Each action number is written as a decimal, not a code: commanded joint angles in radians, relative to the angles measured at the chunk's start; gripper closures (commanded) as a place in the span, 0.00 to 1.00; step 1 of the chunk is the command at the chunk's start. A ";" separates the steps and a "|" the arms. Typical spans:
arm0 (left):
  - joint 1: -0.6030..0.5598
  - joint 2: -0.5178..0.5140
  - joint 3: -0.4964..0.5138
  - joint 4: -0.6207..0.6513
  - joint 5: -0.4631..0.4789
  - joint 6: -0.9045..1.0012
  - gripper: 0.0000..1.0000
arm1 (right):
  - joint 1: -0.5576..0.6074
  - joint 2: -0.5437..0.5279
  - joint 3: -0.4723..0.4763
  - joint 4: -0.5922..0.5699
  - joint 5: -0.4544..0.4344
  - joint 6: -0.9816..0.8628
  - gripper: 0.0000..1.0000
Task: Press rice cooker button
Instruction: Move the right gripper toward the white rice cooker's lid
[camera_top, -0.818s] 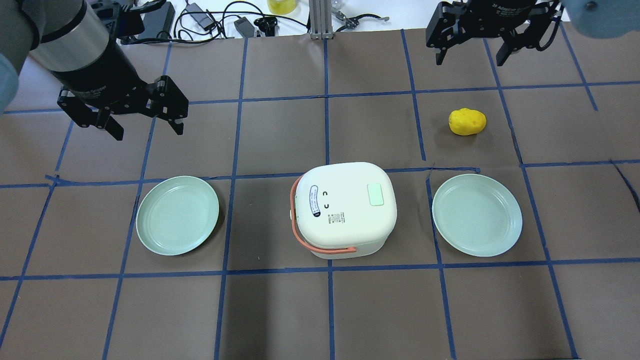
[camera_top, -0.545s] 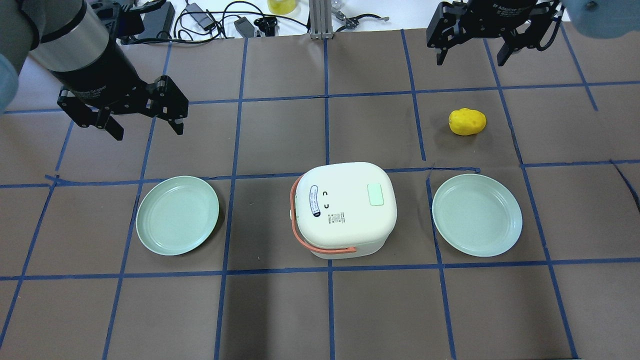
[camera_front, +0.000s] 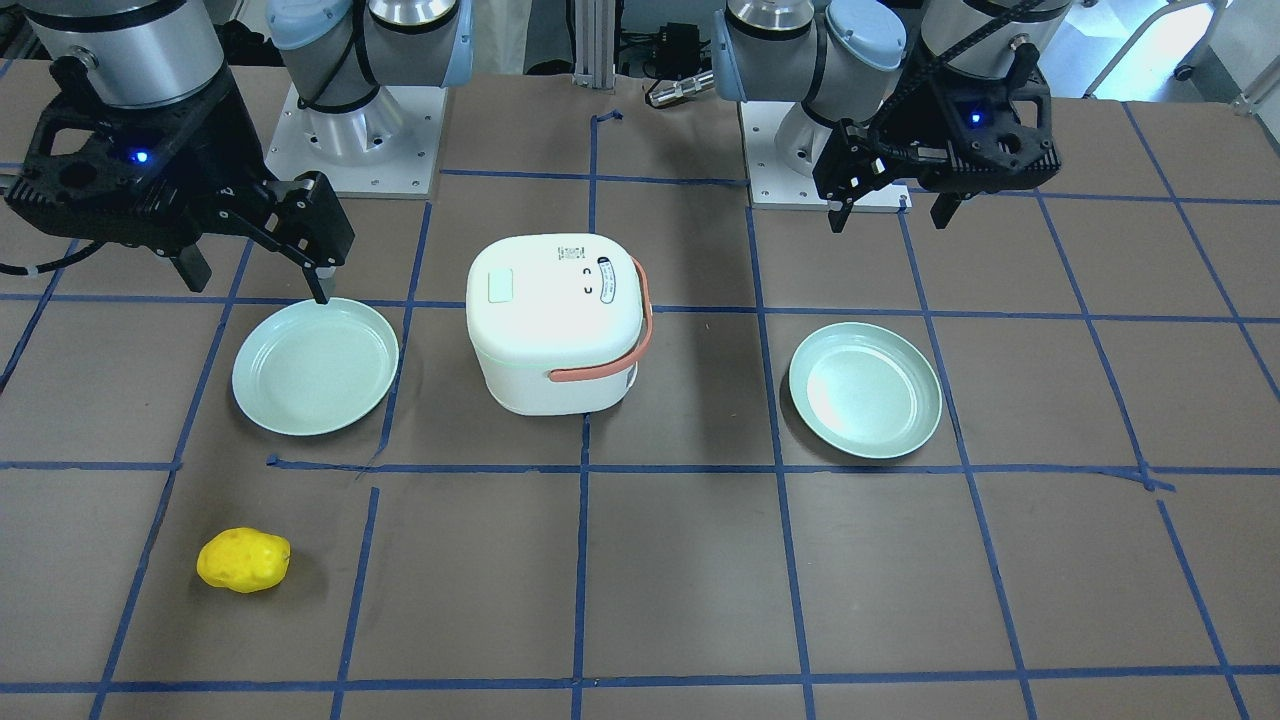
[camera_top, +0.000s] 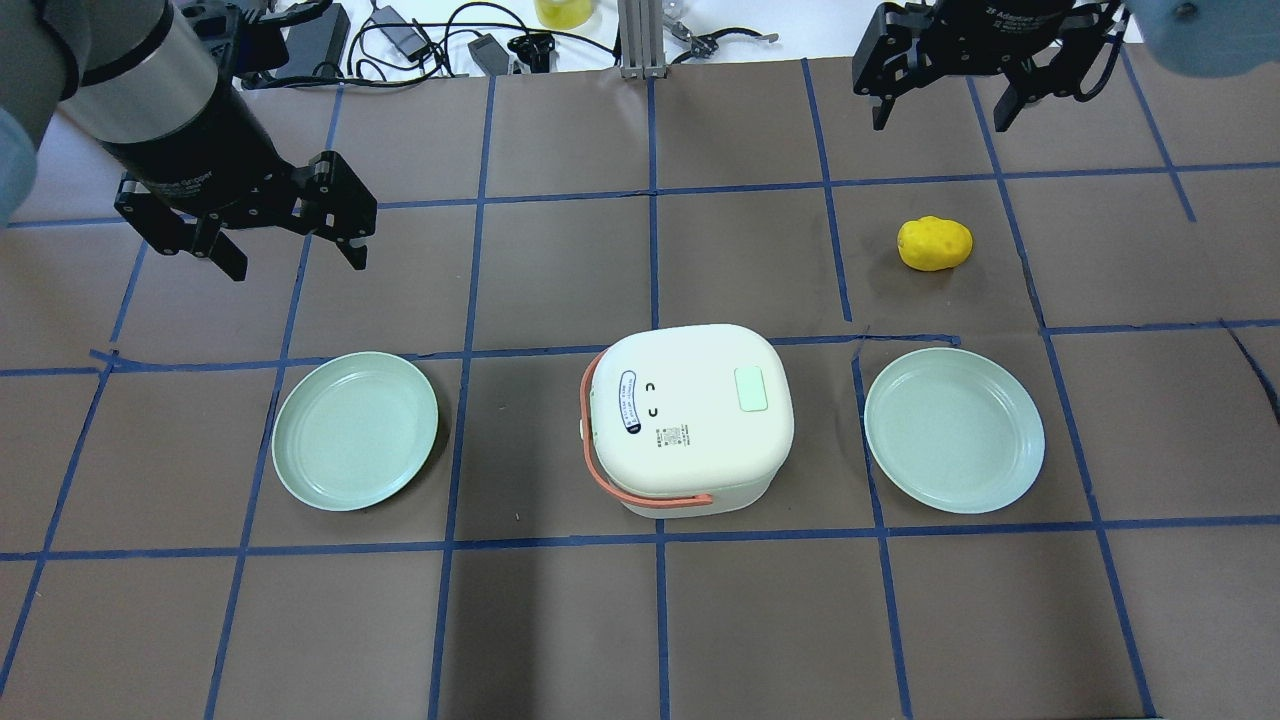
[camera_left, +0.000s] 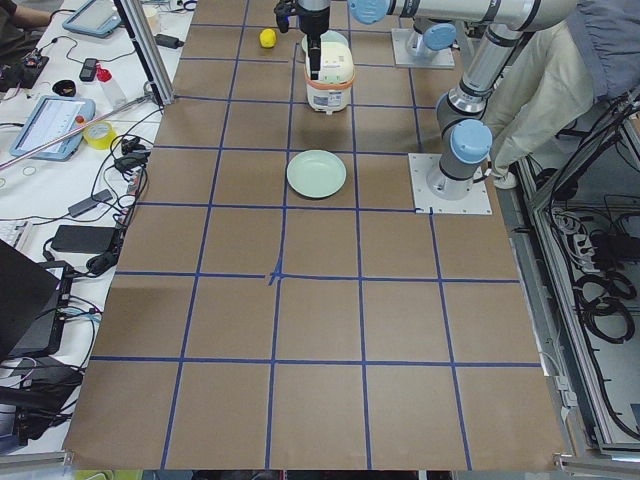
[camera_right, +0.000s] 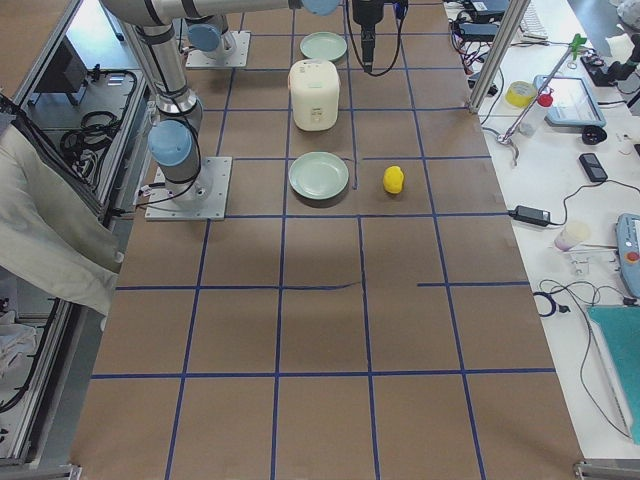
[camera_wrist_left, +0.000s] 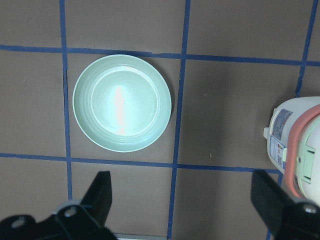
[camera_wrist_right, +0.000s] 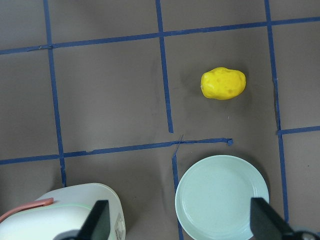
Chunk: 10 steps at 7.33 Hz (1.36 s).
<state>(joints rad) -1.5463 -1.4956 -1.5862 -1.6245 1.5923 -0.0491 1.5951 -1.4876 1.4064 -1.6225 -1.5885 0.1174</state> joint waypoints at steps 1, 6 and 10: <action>0.000 0.000 0.000 0.000 0.000 0.000 0.00 | 0.000 0.001 -0.001 0.000 0.004 -0.001 0.00; 0.000 0.000 0.000 0.000 0.000 0.000 0.00 | 0.028 -0.006 0.064 0.001 0.007 0.008 0.15; 0.000 0.000 0.000 0.000 0.000 0.000 0.00 | 0.189 -0.028 0.233 0.003 0.031 0.158 0.97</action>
<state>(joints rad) -1.5462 -1.4956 -1.5861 -1.6245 1.5923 -0.0491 1.7341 -1.5142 1.5940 -1.6185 -1.5577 0.2150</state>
